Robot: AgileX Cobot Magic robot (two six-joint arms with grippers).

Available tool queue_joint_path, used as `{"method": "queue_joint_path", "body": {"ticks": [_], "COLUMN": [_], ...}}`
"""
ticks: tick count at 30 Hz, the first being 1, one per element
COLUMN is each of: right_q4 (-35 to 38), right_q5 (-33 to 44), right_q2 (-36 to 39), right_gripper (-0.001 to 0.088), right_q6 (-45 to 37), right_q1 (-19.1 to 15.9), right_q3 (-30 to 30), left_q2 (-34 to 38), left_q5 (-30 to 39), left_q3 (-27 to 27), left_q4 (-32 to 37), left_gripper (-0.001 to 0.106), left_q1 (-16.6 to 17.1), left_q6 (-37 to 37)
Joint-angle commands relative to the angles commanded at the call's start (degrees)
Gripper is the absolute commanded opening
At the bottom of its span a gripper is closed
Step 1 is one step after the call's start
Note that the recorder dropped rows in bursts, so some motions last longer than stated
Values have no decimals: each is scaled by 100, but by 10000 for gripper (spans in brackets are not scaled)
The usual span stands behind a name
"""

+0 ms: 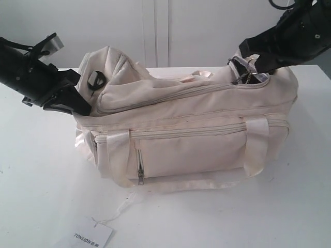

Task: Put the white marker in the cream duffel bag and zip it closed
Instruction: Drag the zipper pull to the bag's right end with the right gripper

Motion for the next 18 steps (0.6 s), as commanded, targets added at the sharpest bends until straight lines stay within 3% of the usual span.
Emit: {"method": "queue_joint_path", "body": {"ticks": [7, 11, 18], "right_q4": [-147, -631, -808], "right_q5": [89, 251, 264], "right_q2": [0, 0, 0], "right_gripper": [0, 0, 0], "right_q6": [13, 327, 513], "right_q1": [-307, -449, -460], "right_q3": [0, 0, 0], "left_q2": [0, 0, 0], "left_q5": [2, -27, -61], "left_q3": [0, 0, 0], "left_q4": [35, 35, 35], "left_gripper": [0, 0, 0], "left_q1": [0, 0, 0], "left_q6": [0, 0, 0]}}
